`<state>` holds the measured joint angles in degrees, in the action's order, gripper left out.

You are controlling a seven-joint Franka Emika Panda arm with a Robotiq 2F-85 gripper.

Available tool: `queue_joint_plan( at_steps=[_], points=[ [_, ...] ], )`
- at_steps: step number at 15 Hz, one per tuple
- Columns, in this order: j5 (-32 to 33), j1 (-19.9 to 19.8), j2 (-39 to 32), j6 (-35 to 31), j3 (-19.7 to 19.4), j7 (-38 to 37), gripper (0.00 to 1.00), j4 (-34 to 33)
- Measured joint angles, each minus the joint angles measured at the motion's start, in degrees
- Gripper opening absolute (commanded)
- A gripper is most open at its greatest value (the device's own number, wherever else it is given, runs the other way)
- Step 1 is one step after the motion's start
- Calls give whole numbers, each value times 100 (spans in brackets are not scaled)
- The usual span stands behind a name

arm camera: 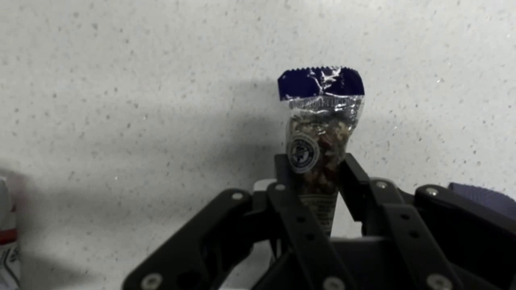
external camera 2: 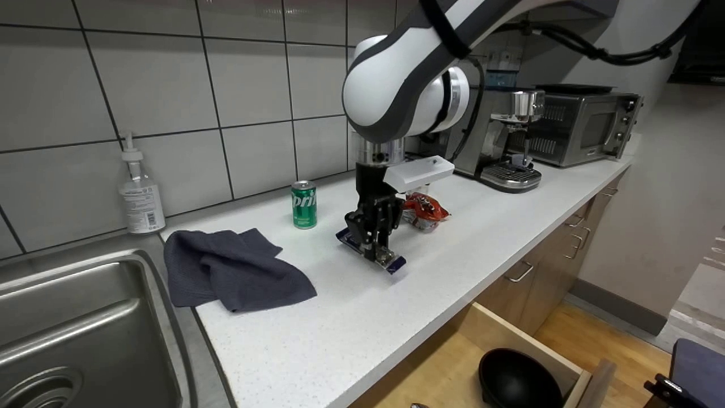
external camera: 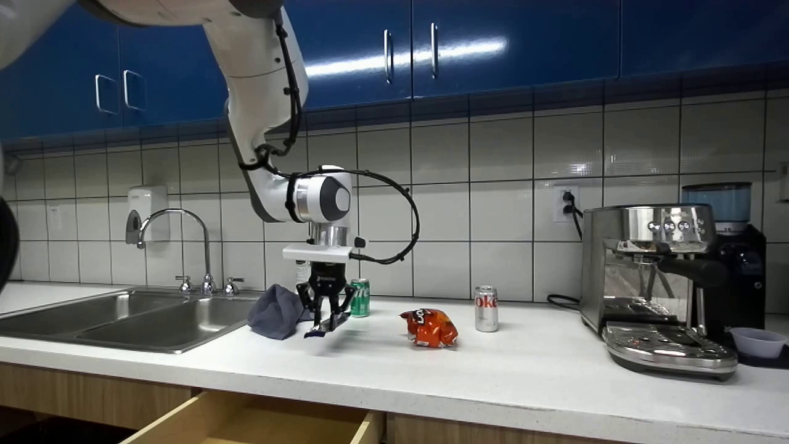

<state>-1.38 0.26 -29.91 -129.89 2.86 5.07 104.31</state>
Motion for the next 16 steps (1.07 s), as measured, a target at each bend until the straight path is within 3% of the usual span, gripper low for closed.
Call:
queue_joint_plan(
  at_steps=[11, 16],
  points=[
    [-377, 144, 1363, -79, -8, -1256, 9, 2201],
    [-406, 155, 2017, -469, -29, -1813, 9, 3306]
  ],
)
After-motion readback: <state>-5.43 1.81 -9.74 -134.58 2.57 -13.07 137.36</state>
